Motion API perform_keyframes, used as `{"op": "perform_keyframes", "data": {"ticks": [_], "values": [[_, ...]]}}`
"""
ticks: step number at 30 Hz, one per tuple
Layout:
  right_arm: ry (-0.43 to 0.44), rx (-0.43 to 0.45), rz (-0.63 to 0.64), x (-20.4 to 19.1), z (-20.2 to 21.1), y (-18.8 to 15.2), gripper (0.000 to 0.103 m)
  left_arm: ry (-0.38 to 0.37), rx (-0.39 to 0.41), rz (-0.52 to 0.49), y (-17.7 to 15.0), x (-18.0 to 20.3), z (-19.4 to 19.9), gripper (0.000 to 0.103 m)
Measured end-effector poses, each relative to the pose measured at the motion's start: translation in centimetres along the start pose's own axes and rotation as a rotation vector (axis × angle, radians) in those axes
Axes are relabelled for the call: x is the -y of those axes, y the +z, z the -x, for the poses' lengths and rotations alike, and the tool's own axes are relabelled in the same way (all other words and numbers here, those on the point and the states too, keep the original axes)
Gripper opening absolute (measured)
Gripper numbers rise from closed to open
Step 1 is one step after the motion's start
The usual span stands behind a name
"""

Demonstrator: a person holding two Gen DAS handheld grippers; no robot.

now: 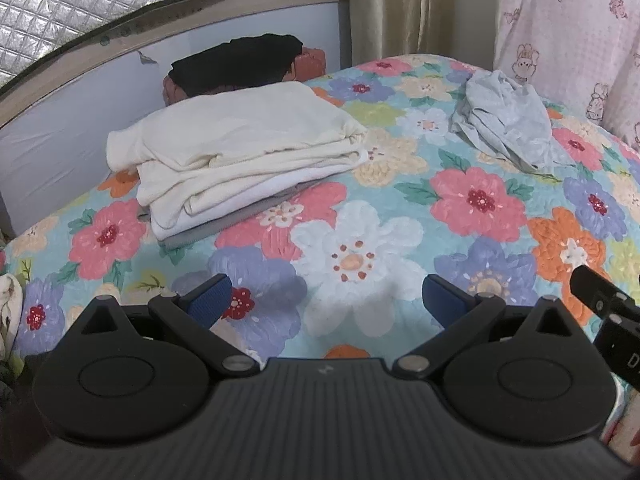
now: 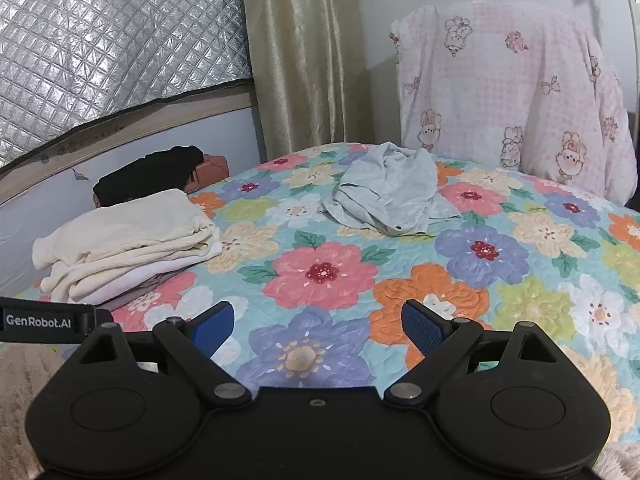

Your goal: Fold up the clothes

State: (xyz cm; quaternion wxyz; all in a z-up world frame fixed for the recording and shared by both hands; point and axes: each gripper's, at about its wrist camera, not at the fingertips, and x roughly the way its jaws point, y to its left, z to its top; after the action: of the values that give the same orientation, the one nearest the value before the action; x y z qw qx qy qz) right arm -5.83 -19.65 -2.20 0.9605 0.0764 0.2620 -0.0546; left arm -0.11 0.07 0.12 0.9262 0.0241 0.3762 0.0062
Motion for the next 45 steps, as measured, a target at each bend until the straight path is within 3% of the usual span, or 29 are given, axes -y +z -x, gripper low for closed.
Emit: {"op": "perform_keyframes", "data": {"ticks": [45], "values": [[-0.014,-0.032,0.029,-0.2,-0.6,-0.2,0.093,-0.007,-0.065,-0.025,-0.1,-0.2,-0.8,0.103]]}}
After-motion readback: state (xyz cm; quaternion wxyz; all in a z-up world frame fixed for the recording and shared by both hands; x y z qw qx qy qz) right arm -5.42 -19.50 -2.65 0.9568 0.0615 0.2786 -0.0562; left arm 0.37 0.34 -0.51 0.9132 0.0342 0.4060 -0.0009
